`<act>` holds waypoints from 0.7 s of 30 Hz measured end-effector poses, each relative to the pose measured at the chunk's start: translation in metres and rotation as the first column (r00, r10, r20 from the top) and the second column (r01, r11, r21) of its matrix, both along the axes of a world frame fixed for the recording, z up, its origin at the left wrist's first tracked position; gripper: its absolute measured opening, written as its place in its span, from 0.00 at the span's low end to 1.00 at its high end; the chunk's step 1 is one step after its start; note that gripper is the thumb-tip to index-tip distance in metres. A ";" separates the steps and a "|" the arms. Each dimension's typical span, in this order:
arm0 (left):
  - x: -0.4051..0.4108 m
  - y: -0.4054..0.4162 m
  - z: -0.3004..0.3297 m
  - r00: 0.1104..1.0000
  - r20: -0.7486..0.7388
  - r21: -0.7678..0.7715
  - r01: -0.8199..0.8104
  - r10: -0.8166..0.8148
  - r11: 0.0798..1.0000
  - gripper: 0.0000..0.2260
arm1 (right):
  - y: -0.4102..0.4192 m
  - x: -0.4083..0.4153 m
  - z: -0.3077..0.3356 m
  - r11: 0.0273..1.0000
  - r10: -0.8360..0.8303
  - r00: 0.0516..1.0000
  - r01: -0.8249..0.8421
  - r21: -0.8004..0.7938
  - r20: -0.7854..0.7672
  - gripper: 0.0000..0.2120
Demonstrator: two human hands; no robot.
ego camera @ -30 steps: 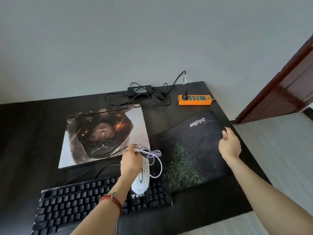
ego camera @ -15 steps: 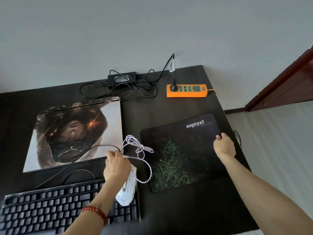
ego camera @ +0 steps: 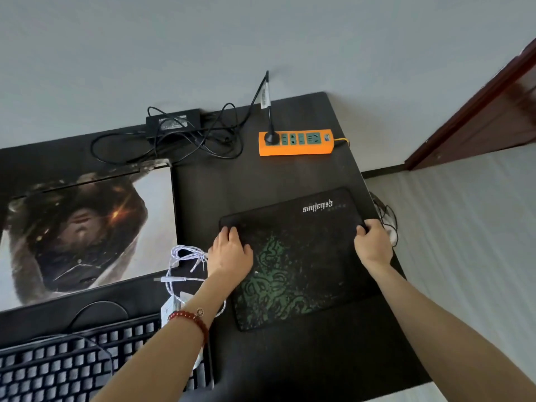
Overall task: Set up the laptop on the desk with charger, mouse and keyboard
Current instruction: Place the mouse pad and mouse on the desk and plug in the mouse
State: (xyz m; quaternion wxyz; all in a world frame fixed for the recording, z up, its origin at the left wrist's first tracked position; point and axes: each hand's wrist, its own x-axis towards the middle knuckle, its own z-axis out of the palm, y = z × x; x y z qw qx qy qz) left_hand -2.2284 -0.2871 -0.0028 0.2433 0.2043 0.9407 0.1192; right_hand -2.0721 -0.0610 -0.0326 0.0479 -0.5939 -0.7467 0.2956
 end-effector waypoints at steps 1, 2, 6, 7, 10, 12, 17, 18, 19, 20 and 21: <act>-0.001 0.007 -0.005 1.000 0.018 -0.067 0.003 -0.002 0.998 0.27 | 0.002 0.002 -0.001 1.000 -0.009 1.000 0.009 0.003 -0.003 0.13; -0.003 0.013 -0.007 1.000 0.020 -0.110 -0.009 0.011 0.994 0.28 | 0.003 0.003 -0.002 1.000 -0.010 1.000 0.010 0.008 -0.005 0.13; -0.003 0.018 -0.012 0.999 0.029 -0.124 -0.029 0.033 0.992 0.28 | 0.003 0.009 -0.005 0.999 -0.003 1.000 0.002 0.038 0.026 0.13; 0.000 0.015 -0.014 1.000 0.025 -0.134 -0.003 0.007 0.991 0.27 | 0.002 0.011 -0.006 0.999 -0.013 0.999 0.012 0.045 0.035 0.13; 0.008 0.003 -0.019 0.996 0.008 -0.170 0.093 -0.093 0.981 0.29 | -0.002 0.015 -0.007 0.997 -0.035 0.999 0.032 0.076 0.041 0.13; 0.008 0.001 -0.018 0.993 0.011 -0.172 0.120 -0.120 0.978 0.29 | -0.002 0.013 -0.007 0.993 -0.011 0.998 0.003 0.122 0.063 0.13; 0.000 0.001 0.008 0.995 -0.038 0.190 0.093 -0.087 0.977 0.18 | -0.014 0.005 0.003 0.975 0.026 0.985 -0.062 0.213 0.169 0.21; -0.001 -0.006 0.017 0.992 -0.082 0.278 0.110 -0.091 0.954 0.16 | -0.025 0.002 0.006 0.968 0.059 0.988 -0.092 0.234 0.143 0.21; -0.002 -0.014 0.024 0.989 -0.123 0.350 0.119 -0.081 0.929 0.14 | -0.038 -0.001 0.009 0.958 0.109 0.988 -0.133 0.253 0.109 0.21; -0.003 -0.025 0.029 0.987 -0.154 0.402 0.106 -0.047 0.910 0.12 | -0.053 -0.004 0.011 0.949 0.173 0.983 -0.184 0.256 0.066 0.20; -0.006 -0.041 0.034 0.986 -0.166 0.430 0.068 0.005 0.900 0.11 | -0.074 -0.009 0.014 0.939 0.247 0.969 -0.243 0.244 0.014 0.19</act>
